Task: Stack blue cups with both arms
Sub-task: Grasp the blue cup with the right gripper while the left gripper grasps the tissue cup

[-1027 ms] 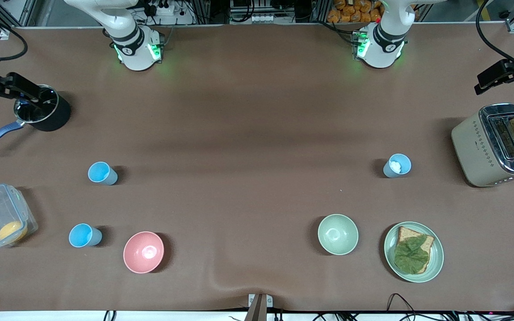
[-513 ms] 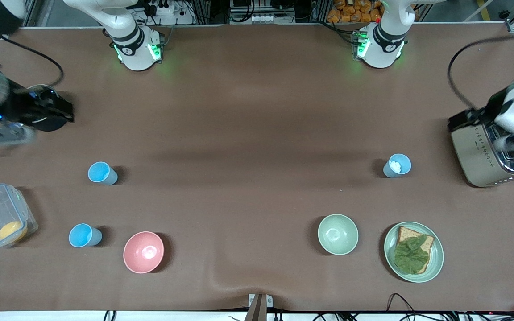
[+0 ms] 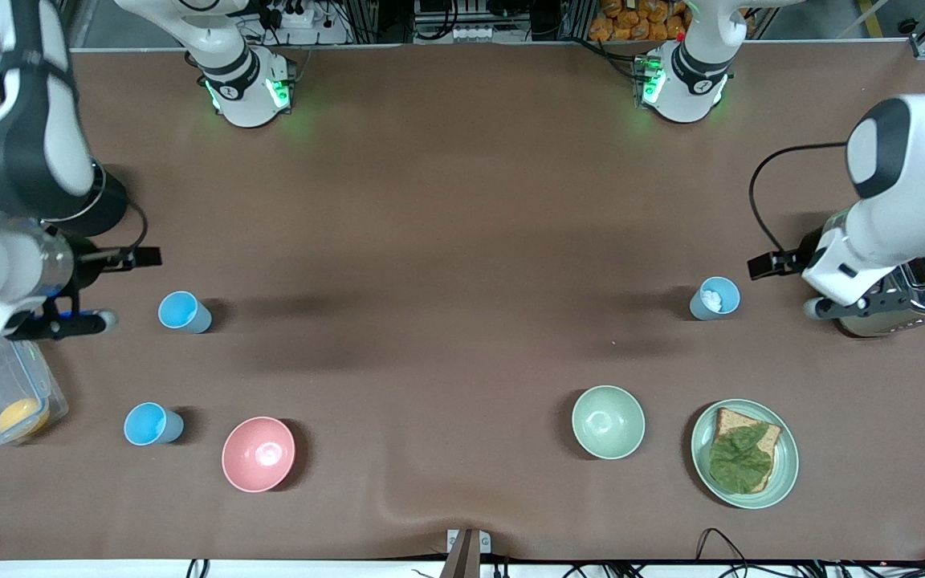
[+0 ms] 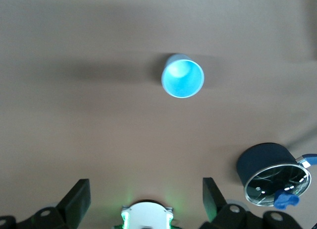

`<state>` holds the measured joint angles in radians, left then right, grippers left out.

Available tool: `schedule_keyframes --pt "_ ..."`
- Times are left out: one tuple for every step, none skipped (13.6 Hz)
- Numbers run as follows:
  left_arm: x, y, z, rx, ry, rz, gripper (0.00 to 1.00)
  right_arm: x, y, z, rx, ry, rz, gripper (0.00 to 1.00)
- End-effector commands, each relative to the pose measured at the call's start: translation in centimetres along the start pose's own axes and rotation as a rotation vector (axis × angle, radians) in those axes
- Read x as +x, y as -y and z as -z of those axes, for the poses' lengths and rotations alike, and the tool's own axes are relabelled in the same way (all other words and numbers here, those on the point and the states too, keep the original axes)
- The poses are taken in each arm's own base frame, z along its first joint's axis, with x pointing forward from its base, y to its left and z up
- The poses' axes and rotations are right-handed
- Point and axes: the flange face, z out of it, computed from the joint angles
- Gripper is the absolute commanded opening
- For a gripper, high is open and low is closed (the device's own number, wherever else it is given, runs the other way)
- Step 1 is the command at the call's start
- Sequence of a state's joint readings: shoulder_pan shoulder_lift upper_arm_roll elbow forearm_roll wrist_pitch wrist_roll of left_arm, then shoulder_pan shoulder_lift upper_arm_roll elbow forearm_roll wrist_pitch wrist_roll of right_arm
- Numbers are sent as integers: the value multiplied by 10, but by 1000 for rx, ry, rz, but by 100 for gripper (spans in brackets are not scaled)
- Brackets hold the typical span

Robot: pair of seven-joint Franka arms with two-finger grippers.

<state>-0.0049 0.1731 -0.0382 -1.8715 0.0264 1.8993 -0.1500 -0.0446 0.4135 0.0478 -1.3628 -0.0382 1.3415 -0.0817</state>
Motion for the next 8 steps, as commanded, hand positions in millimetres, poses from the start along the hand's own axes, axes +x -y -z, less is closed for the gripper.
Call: schedule_keyframes --pt "3 4 -28 2 -12 -9 100 20 -51 -41 55 1 -8 100" --pt "3 5 -43 -1 -21 -7 100 28 -50 -57 50 -7 -4 100" --pt "3 3 -62 -2 -25 -10 100 33 -47 -77 41 -8 -2 100" --pt "1 3 -79 0 -32 -14 100 38 -50 -99 43 -13 -4 100" --pt "-1 6 -95 1 -40 -22 100 41 -56 -116 43 -29 -13 100" --pt "-4 7 -103 1 -43 -22 100 41 -64 -130 50 -32 -23 100" --pt "-4 12 -112 1 -34 -15 100 40 -72 -146 59 -17 -4 100" --pt "-4 15 -115 2 -29 -13 100 39 -74 -159 64 -11 22 100"
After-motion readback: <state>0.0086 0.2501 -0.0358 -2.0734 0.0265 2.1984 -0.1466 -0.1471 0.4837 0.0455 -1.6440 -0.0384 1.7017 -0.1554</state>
